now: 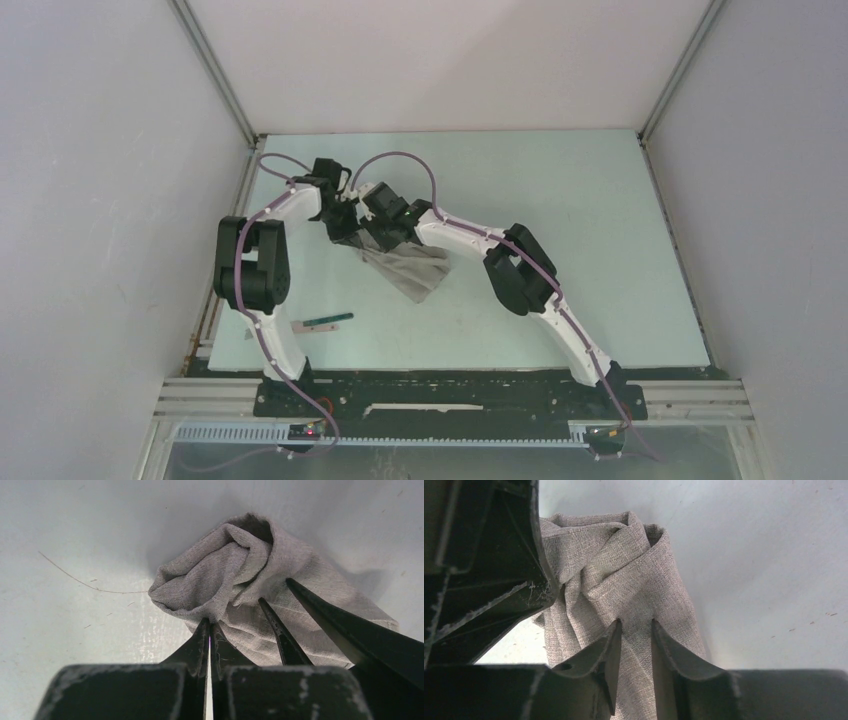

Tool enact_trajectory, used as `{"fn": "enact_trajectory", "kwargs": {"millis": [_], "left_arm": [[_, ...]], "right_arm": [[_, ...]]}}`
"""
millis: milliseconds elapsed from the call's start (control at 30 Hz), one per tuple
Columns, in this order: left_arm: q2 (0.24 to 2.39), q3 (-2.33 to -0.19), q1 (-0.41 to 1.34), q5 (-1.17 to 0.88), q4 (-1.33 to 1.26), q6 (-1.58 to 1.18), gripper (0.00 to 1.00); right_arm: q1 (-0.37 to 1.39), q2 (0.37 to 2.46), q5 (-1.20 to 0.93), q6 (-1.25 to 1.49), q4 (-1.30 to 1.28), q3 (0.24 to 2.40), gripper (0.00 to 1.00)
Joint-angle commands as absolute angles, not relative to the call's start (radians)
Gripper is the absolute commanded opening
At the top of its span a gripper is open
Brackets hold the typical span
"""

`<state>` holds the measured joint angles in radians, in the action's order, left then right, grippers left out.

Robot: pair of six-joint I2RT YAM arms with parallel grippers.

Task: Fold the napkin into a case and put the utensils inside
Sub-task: Stuff the top corner of the smaller-rectangle-folded napkin at the center of the board.

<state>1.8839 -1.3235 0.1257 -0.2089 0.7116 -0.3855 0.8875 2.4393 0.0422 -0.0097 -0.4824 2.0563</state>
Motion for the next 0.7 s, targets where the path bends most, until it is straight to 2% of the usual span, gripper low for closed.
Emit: {"fn": "enact_trajectory", "kwargs": {"millis": [0,67,300,667], "left_arm": [[1.859,-1.318,0.137,-0.247,0.678,-0.403,0.0],[1.858,-1.316,0.137,-0.247,0.677,-0.402,0.0],[1.84,-1.311,0.137,-0.245,0.668,-0.397,0.0],[1.78,-1.279,0.137,-0.203,0.63,-0.409,0.0]], "right_arm": [[0.905,2.467,0.063,0.018,-0.434,2.083,0.29],[0.905,2.46,0.053,0.043,-0.41,2.075,0.19],[0.902,2.385,-0.037,0.111,-0.356,2.045,0.01],[0.833,2.383,-0.271,0.452,-0.296,1.972,0.0]]}}
